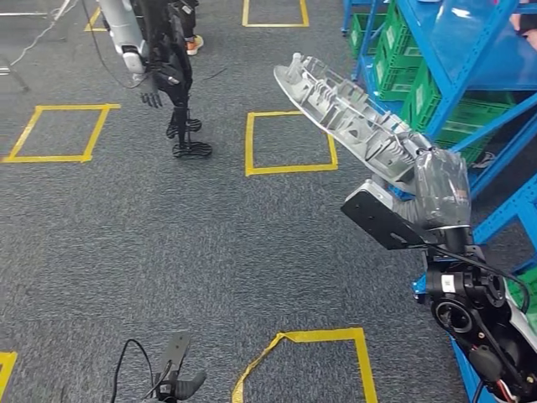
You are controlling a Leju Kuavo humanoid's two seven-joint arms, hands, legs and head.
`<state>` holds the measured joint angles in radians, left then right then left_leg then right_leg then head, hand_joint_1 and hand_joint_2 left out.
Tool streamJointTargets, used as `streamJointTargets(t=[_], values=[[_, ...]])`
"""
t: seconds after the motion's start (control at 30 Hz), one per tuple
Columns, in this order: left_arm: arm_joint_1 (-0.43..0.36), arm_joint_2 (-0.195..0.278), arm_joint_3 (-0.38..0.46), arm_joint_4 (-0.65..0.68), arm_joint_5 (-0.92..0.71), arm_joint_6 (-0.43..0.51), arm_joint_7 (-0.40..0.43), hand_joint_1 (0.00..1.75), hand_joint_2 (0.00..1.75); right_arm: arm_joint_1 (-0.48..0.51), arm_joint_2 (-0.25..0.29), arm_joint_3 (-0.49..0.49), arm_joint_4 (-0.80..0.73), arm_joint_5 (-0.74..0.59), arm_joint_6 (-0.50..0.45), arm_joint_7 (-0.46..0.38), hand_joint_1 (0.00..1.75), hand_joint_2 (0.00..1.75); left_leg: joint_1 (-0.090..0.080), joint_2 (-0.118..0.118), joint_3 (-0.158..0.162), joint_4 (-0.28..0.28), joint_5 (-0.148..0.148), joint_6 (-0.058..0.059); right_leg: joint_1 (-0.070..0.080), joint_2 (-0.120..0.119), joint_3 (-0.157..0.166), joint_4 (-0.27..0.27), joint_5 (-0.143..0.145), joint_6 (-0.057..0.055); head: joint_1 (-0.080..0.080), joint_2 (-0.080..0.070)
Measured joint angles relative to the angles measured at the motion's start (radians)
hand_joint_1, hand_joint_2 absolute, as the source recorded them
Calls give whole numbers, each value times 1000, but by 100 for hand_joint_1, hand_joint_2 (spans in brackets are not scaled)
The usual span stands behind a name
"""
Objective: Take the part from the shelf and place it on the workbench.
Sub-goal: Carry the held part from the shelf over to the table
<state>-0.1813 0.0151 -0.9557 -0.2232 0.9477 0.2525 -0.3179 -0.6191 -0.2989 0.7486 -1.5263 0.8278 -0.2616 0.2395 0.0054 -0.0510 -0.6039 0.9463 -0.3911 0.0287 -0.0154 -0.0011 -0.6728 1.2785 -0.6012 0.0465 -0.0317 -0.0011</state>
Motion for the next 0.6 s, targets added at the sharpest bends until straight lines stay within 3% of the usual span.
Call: streamJointTargets(t=[0.03,0.07,0.13,0.2,0.27,0.3,0.37,0.43,0.5,0.53,0.57,0.6], values=[[1,0,0,0,4,0,-2,0,175,2,0,0,0,0,0,0,175,175,-1,-16,2,2,-1,0,0,3,8,-33,32,-4,0,0],[2,0,0,0,9,-1,-4,0,175,2,0,1,0,0,0,0,175,175,-1,-32,4,4,-2,-1,0,13,33,-99,78,-10,1,0],[4,-1,0,0,17,-4,-12,0,175,3,-1,1,-1,1,0,0,175,175,0,-60,3,8,-4,-5,-2,61,88,-237,145,-19,2,0],[7,-2,0,0,23,-7,-20,0,175,2,-1,1,-1,2,0,-2,175,175,5,-83,-8,11,-2,-14,-2,93,117,-299,153,-21,5,0],[12,-2,0,0,25,-6,-27,0,175,0,-1,2,-2,3,-1,-7,175,175,10,-106,-17,8,6,-27,-1,76,127,-314,151,-22,6,0],[15,-2,0,0,24,-4,-31,0,175,0,0,2,-2,3,-1,-10,175,175,9,-99,-19,9,5,-33,-2,63,132,-320,154,-25,5,0],[16,-2,0,0,21,2,-38,0,175,-1,0,1,-2,3,-3,-13,175,175,3,-42,-44,60,-25,-41,-5,34,142,-334,160,-34,-1,0],[13,-3,0,0,17,6,-43,0,175,-2,0,0,-1,3,-4,-13,175,175,4,24,-110,189,-87,-49,-1,4,146,-338,160,-39,-6,0],[13,-4,0,0,14,7,-44,0,175,-2,0,0,0,3,-4,-15,175,175,8,41,-168,300,-122,-56,1,-25,146,-338,158,-41,-7,0],[13,-5,0,0,13,7,-43,0,175,-2,0,1,0,2,-4,-17,175,175,10,44,-172,306,-115,-58,1,-39,146,-338,157,-40,-8,0],[14,-5,0,0,11,6,-42,0,175,-2,0,1,0,1,-4,-19,175,175,12,48,-152,267,-91,-59,1,-52,147,-338,155,-39,-10,0],[14,-5,0,0,9,6,-41,0,175,-2,0,1,1,0,-4,-21,175,175,13,58,-113,196,-57,-60,0,-64,150,-337,153,-36,-11,0]])
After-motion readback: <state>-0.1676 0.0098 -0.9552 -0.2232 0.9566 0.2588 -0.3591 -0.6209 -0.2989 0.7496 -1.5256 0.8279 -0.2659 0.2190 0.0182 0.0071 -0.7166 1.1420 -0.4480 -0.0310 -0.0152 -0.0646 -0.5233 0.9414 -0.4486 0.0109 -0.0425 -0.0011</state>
